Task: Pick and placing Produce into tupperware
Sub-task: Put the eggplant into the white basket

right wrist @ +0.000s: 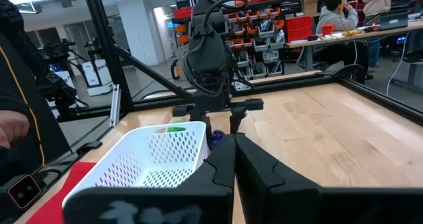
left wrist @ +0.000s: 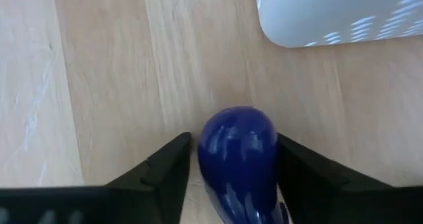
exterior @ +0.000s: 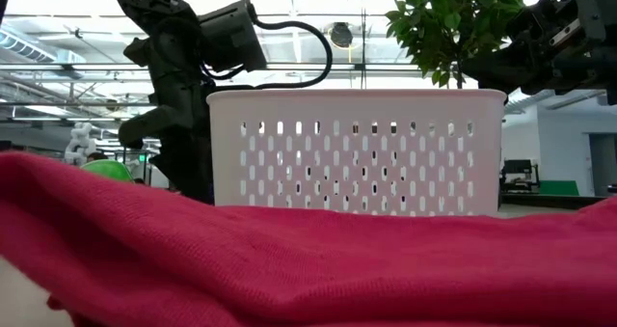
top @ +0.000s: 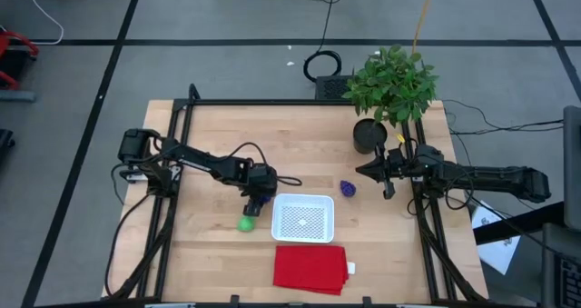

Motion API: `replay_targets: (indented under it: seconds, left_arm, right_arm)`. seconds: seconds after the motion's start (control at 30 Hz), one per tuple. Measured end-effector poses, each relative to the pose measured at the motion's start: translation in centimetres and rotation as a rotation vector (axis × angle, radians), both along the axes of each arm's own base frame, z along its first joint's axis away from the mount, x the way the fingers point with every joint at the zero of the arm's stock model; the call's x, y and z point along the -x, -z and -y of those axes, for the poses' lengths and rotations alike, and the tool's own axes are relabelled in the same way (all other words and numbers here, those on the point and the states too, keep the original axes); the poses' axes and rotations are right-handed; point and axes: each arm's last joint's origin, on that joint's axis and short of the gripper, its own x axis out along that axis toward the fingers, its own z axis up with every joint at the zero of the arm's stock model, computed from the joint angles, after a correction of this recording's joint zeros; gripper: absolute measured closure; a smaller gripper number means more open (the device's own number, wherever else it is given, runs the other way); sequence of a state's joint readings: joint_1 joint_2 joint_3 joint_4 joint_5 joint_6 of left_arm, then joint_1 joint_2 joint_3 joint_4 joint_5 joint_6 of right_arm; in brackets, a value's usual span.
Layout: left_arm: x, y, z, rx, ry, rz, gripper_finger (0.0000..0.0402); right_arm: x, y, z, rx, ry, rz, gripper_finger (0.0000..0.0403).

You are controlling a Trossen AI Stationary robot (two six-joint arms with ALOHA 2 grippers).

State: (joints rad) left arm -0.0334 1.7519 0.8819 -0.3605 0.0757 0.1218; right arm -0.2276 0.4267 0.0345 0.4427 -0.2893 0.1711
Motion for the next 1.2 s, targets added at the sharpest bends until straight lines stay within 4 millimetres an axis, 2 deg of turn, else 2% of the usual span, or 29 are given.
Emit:
replay_targets:
  seconds: [0.13, 0.27, 0.53, 0.83, 1.2]
  left_arm:
    - [-0.4, -0.7, 0.0, -0.001, 0.002, -0.025, 0.0245]
    - [-0.9, -1.8, 0.1, -0.003, 0.007, -0.068, 0.0261]
    - [-1.9, -4.8, 0.1, -0.016, 0.055, -0.127, 0.0237]
    - [-3.5, -8.2, 0.1, -0.034, 0.079, -0.060, 0.0235]
    - [-4.0, -11.9, 0.0, -0.104, 0.070, -0.074, 0.0234]
  right_arm:
    - [0.0, 0.0, 0.0, 0.000, 0.000, 0.000, 0.0403]
    - [0.0, 0.0, 0.0, 0.000, 0.000, 0.000, 0.0403]
    - [0.0, 0.0, 0.0, 0.000, 0.000, 0.000, 0.0403]
    - [0.0, 0.0, 0.0, 0.000, 0.000, 0.000, 0.0403]
    - [0.0, 0.0, 0.0, 0.003, 0.000, 0.000, 0.0403]
